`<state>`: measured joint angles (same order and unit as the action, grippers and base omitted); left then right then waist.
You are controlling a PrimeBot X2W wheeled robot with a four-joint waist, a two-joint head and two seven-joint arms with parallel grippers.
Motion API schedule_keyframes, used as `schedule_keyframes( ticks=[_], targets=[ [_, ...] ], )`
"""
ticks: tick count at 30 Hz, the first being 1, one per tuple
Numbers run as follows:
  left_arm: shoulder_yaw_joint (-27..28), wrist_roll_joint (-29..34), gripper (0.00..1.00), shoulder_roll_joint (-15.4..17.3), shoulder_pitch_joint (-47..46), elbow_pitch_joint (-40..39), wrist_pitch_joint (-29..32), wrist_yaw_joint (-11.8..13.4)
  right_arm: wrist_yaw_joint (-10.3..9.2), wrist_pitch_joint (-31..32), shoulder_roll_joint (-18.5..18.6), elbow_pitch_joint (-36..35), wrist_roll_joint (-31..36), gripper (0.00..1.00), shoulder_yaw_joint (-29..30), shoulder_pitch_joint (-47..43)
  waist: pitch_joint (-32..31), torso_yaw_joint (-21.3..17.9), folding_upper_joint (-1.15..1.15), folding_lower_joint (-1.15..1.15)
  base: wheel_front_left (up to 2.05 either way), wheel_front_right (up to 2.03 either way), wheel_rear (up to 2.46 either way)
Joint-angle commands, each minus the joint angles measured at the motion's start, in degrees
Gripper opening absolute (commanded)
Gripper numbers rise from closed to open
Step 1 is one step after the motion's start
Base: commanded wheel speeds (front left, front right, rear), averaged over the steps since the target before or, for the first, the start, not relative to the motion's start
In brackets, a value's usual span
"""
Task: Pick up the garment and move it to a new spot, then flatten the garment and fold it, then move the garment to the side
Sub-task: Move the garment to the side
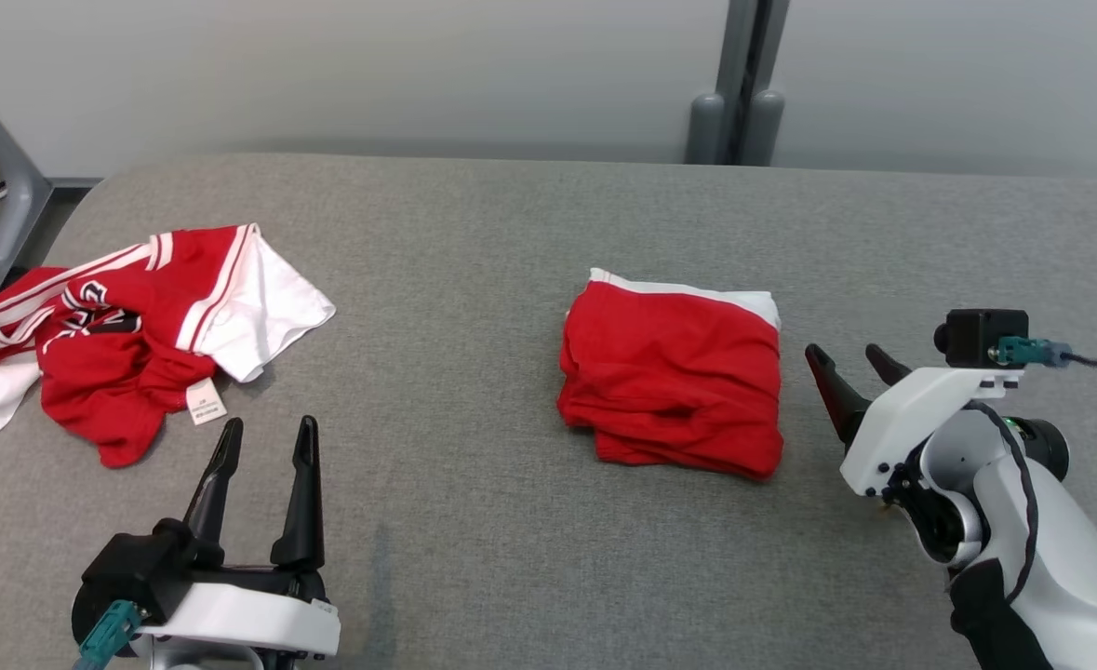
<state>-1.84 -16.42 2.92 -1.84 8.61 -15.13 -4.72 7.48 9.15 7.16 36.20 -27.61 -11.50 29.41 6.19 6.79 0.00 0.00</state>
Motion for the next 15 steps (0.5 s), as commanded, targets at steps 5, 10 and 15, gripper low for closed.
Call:
schedule_keyframes(
  ticks=[5, 10, 15],
  targets=[
    [-0.5, -0.8, 1.0, 0.1, -1.9, 0.5, 0.0, -0.2, 0.03, 8.0, -0.1, 7.1, -2.4, 1.0, 2.2, 5.1, 2.6, 4.5, 0.0, 0.0, 0.0, 0.0, 0.0],
    [-0.7, -1.3, 1.0, 0.1, -2.4, 0.8, 0.0, 0.1, 0.02, 13.6, -0.8, 13.6, -4.5, 1.0, 4.7, 8.1, 3.5, 7.3, 0.0, 0.0, 0.0, 0.0, 0.0],
    [-0.8, -1.8, 1.0, 0.1, -2.4, 0.8, 0.0, 0.2, 0.02, 15.8, -1.7, 18.0, -5.1, 1.0, 5.6, 8.4, 3.8, 8.6, 0.0, 0.0, 0.0, 0.0, 0.0]
  ],
)
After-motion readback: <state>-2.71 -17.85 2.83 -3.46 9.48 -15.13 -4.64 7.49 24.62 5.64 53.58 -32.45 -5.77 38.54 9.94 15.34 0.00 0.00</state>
